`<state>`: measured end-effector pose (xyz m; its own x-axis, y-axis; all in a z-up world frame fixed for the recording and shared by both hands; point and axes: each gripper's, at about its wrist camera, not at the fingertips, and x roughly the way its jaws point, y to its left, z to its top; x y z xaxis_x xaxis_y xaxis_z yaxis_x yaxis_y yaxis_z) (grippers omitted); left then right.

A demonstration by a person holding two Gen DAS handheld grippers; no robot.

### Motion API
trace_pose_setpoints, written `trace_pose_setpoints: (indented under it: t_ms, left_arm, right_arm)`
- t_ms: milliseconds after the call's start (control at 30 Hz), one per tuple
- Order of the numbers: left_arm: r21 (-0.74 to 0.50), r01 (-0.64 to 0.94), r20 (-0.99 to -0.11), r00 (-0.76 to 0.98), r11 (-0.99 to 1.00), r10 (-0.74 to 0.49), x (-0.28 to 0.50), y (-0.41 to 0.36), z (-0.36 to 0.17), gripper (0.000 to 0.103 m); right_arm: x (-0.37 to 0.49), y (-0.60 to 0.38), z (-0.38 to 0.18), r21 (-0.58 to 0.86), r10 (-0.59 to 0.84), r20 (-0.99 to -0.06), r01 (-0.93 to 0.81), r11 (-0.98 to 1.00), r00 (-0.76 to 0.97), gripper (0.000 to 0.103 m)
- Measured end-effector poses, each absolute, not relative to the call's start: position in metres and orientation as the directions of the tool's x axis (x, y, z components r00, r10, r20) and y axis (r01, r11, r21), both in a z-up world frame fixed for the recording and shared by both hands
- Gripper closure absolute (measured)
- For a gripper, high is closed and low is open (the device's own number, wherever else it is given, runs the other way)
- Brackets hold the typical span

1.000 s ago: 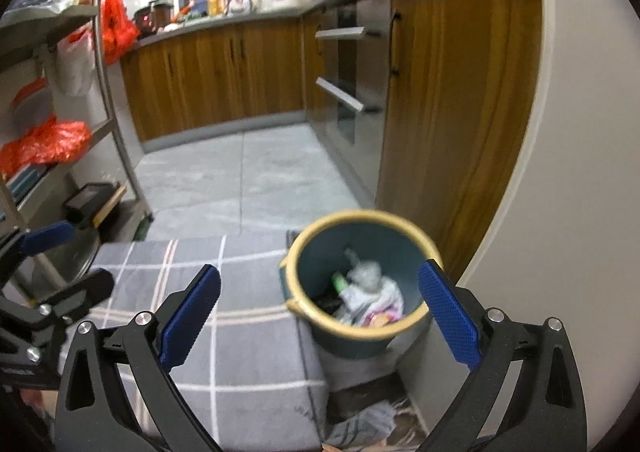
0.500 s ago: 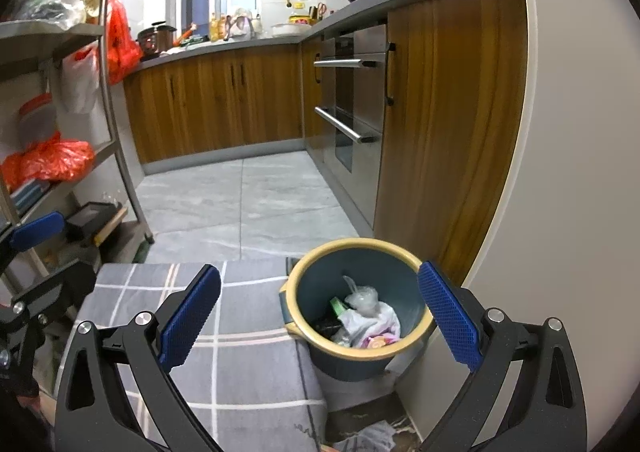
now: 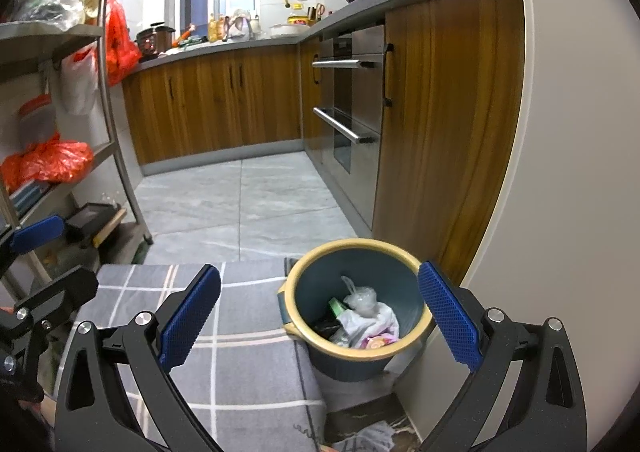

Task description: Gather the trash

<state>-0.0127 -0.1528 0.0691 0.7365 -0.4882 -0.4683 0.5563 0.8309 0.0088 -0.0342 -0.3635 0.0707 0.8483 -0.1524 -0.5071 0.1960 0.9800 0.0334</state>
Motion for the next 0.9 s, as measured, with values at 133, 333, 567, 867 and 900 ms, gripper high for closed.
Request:
trace_pose_setpoints:
  t_ms: [133, 333, 567, 867, 900]
  left_arm:
    - [0.011, 0.556, -0.466, 0.738, 0.831, -0.488, -0.0124, -0.1541, 0.0693, 0.006]
    - [0.01, 0.556, -0.467, 0.737, 0.831, -0.488, -0.0122, -0.154, 0.0694, 0.006]
    - [0.01, 0.557, -0.467, 0.737, 0.83, -0.489, -0.012, -0.1543, 0.0695, 0.006]
    - [0.008, 0.554, -0.467, 0.738, 0.833, -0.487, -0.0122, -0.1543, 0.0692, 0.006]
    - [0.005, 0.553, -0.468, 0.738, 0.833, -0.486, -0.012, -0.1544, 0.0692, 0.006]
  right_arm:
    - [-0.034, -0.3641, 0.0704, 0.033, -0.152, -0.507, 0.195, 0.98, 0.848, 0.005]
    - [-0.0354, -0.3642, 0.0704, 0.033, -0.151, -0.507, 0.195, 0.98, 0.849, 0.005]
    - [-0.035, -0.3634, 0.07, 0.031, -0.151, -0.508, 0.194, 0.981, 0.848, 0.005]
    - [-0.0349, -0.3628, 0.0704, 0.032, -0.15, -0.51, 0.193, 0.981, 0.847, 0.005]
    - [-0.0348, -0.3626, 0.0697, 0.031, -0.149, -0.511, 0.191, 0.981, 0.847, 0.005]
